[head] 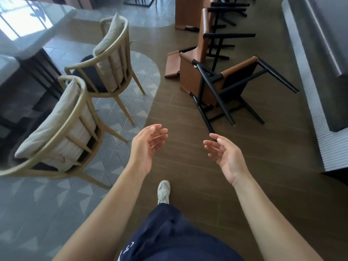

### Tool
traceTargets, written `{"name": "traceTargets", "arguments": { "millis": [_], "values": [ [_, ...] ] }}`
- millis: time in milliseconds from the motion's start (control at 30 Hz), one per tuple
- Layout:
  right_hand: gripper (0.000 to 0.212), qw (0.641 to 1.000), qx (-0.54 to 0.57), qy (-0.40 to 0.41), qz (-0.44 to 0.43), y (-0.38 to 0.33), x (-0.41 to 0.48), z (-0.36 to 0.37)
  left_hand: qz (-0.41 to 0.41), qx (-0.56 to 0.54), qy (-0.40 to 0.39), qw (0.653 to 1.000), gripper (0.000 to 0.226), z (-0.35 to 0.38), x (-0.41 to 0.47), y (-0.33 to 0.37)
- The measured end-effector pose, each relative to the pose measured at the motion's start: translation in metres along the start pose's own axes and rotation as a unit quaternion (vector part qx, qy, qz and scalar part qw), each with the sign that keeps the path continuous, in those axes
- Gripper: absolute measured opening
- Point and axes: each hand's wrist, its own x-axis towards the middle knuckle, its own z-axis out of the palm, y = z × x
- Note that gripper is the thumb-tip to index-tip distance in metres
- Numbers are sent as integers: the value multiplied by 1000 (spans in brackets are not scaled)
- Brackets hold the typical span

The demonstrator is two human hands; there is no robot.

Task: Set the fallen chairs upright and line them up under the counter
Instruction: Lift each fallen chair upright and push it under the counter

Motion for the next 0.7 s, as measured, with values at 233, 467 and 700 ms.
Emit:
{"name": "traceTargets", "arguments": {
  "millis": [233, 467, 700],
  "values": [
    [28, 999, 18, 30, -2, -49, 111, 62, -21, 25, -33, 999, 22, 21, 138, 68],
    [27, 998, 37, 57, 4, -89, 198, 90, -39, 33, -60, 997, 22, 50, 238, 98],
    [26, 998, 27, 47, 23, -125, 317, 107, -46, 42, -33, 998, 23, 80, 345, 119]
  ]
}}
